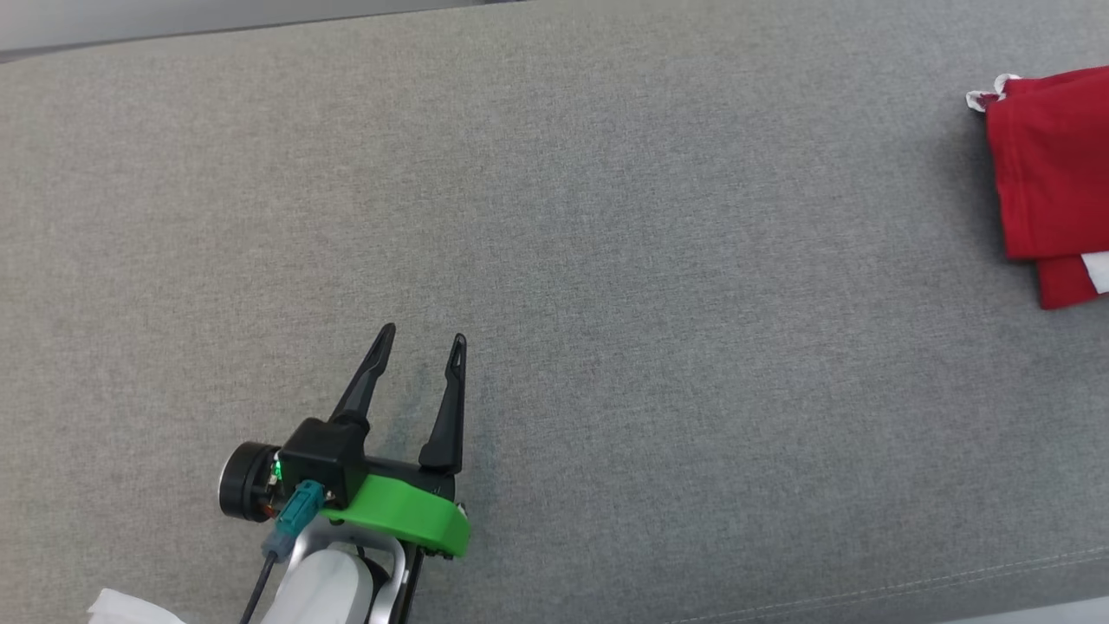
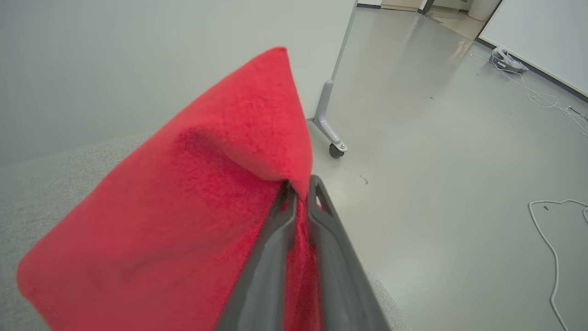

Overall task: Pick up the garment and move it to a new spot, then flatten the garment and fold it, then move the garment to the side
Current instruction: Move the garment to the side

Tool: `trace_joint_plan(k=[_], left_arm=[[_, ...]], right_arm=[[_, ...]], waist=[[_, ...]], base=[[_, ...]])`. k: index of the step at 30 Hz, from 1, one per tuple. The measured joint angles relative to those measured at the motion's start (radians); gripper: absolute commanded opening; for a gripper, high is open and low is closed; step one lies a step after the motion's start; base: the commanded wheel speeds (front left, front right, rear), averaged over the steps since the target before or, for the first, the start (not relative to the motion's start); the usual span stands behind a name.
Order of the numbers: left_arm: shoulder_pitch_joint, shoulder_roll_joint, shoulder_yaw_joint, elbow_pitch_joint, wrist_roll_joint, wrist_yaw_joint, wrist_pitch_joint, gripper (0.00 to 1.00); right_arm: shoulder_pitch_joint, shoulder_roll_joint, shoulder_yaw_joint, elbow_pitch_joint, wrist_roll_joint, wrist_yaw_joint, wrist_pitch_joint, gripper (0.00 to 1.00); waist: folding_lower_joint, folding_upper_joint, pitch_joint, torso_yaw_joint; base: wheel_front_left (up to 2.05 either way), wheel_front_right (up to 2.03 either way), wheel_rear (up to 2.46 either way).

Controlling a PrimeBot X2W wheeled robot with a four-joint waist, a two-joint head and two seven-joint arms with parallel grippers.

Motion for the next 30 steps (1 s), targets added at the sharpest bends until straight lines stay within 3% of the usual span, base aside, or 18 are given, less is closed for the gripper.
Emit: trace_joint_plan(k=[1, 2, 7, 11, 23, 30], left_arm=[[-0.002, 0.004, 0.001, -0.003, 0.0, 0.001, 0.001, 1.0], [-0.003, 0.005, 0.001, -0.004, 0.0, 0.001, 0.001, 1.0], [-0.007, 0.007, -0.002, -0.007, 0.005, 0.006, 0.006, 1.0], [-0.008, 0.01, -0.002, -0.007, 0.004, 0.009, 0.008, 1.0], [-0.025, 0.012, 0.024, 0.008, -0.026, 0.017, -0.004, 1.0], [-0.041, -0.003, 0.073, 0.071, -0.062, 0.022, -0.024, 1.0]], right_arm=[[-0.001, 0.002, -0.031, 0.002, -0.024, 0.0, -0.002, 0.75], [-0.001, 0.004, -0.059, 0.005, -0.046, 0.0, -0.002, 1.0], [-0.007, 0.06, -0.146, -0.003, -0.145, 0.0, -0.048, 1.0], [-0.027, 0.09, -0.134, -0.002, -0.164, 0.0, -0.091, 1.0], [-0.07, 0.139, 0.147, 0.012, -0.057, 0.0, -0.216, 1.0], [0.015, 0.199, 0.321, -0.026, 0.067, 0.0, -0.278, 1.0]], waist=[[0.0, 0.0, 0.009, 0.001], [0.0, 0.0, 0.015, 0.002], [0.0, 0.0, 0.039, 0.004], [0.0, 0.0, 0.032, -0.006], [0.0, 0.0, -0.029, -0.025], [0.0, 0.0, -0.099, -0.012]], base=[[0.0, 0.0, 0.0], [0.0, 0.0, 0.0], [0.0, 0.0, 0.0], [0.0, 0.0, 0.0], [0.0, 0.0, 0.0], [0.0, 0.0, 0.0]])
